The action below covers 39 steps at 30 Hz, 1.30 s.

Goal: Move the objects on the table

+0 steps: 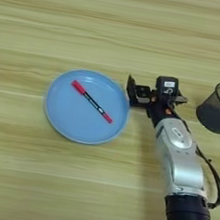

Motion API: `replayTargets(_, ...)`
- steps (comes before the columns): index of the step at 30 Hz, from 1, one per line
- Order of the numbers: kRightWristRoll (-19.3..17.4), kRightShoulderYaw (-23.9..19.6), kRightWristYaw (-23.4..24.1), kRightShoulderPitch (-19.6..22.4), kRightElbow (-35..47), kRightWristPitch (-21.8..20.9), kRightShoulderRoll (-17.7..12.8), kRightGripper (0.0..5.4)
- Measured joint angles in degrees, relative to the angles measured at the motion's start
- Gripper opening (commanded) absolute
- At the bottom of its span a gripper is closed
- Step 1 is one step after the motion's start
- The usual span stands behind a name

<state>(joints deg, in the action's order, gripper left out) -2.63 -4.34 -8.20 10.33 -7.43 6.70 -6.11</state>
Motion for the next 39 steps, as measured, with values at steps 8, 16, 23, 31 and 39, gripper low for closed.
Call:
replayTargets(8, -0.98, 3.21, -4.83, -4.14, 10.64, 3.04, -0.53, 5.37)
replayTargets(16, -0.97, 8.82, -10.05, -6.61, 17.15, 7.84, -2.2, 5.37)
replayTargets(23, 0.07, 11.65, -11.79, -5.95, 15.69, 9.12, -2.56, 5.37)
replayTargets(31, 0.81, 13.62, -13.79, -4.66, 11.51, 9.33, -2.59, 5.37)
replayTargets(39, 0.4, 14.85, -16.39, -3.53, 8.57, 11.42, -2.2, 5.37)
